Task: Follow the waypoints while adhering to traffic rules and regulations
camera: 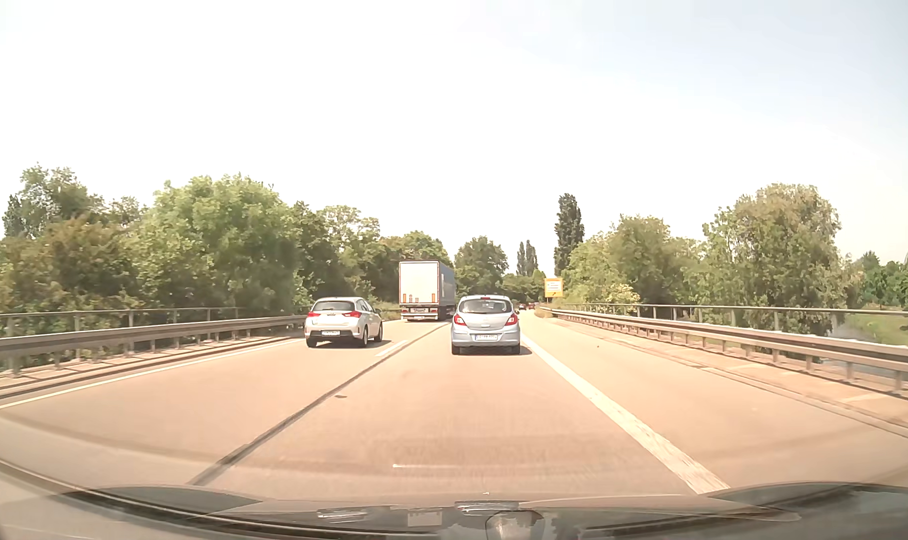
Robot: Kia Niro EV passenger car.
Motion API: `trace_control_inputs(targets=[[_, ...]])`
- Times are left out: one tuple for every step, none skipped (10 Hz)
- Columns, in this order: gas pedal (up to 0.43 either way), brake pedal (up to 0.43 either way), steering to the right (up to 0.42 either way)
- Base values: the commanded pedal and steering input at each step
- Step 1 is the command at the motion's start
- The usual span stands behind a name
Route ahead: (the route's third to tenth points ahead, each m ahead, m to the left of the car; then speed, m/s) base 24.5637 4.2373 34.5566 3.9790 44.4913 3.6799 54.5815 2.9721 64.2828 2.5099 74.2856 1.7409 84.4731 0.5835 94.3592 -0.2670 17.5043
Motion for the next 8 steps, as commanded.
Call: trace_control_inputs(targets=[[0.157,0.000,0.005],[0.150,0.000,0.005],[0.150,0.000,0.005],[0.150,0.000,0.005],[0.150,0.000,0.005],[0.130,0.000,0.005],[0.110,0.000,0.005],[0.110,0.000,0.005]])
